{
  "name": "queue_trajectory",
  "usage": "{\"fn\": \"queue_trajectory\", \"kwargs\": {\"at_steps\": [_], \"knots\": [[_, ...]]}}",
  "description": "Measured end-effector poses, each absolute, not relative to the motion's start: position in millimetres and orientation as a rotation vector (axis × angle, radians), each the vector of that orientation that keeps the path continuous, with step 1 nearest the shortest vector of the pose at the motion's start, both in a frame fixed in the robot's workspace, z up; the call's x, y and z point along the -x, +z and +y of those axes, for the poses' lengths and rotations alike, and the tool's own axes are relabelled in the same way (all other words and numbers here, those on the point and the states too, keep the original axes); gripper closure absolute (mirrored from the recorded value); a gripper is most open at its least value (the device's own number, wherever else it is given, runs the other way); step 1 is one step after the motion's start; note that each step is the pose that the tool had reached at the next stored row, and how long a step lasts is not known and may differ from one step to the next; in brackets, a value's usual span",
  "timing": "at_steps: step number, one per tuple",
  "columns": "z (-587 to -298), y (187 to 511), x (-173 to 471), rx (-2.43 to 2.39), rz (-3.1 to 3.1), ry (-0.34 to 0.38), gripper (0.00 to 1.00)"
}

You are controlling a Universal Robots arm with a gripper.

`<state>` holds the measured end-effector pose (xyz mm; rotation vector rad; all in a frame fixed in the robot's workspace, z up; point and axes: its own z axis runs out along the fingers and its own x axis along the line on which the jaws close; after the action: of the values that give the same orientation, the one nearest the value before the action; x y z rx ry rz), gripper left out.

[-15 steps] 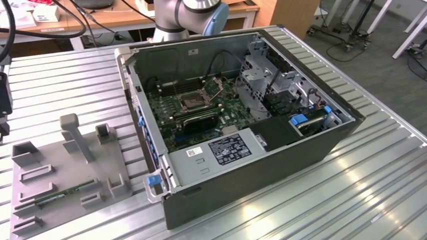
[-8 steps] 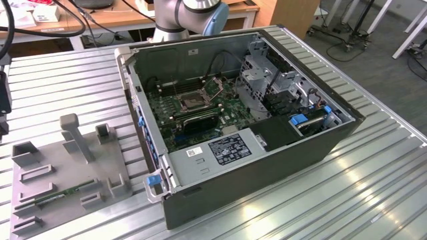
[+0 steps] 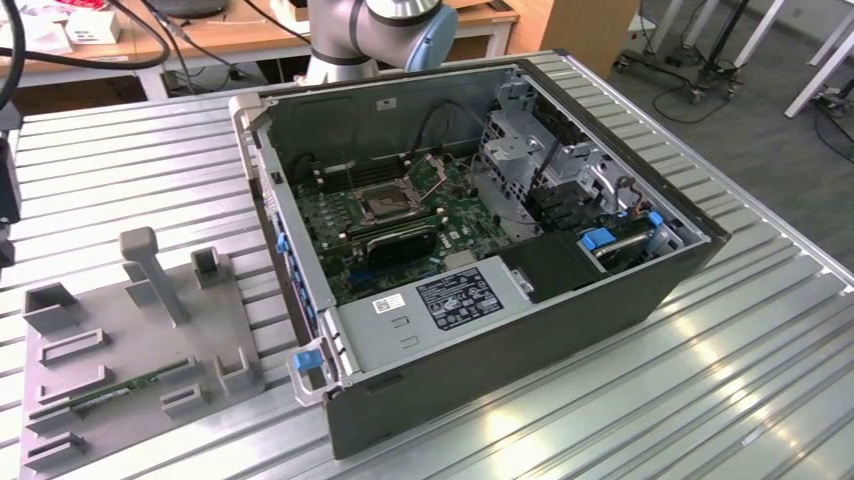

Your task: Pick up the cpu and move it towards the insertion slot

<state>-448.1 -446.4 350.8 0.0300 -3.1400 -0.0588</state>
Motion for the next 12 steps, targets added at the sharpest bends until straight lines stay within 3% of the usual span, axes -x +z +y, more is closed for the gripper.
{"fn": "queue_trajectory", "kwargs": {"at_steps": [12], "knots": [[-446,367,448,-0.030,-3.140,-0.059,0.45]]}}
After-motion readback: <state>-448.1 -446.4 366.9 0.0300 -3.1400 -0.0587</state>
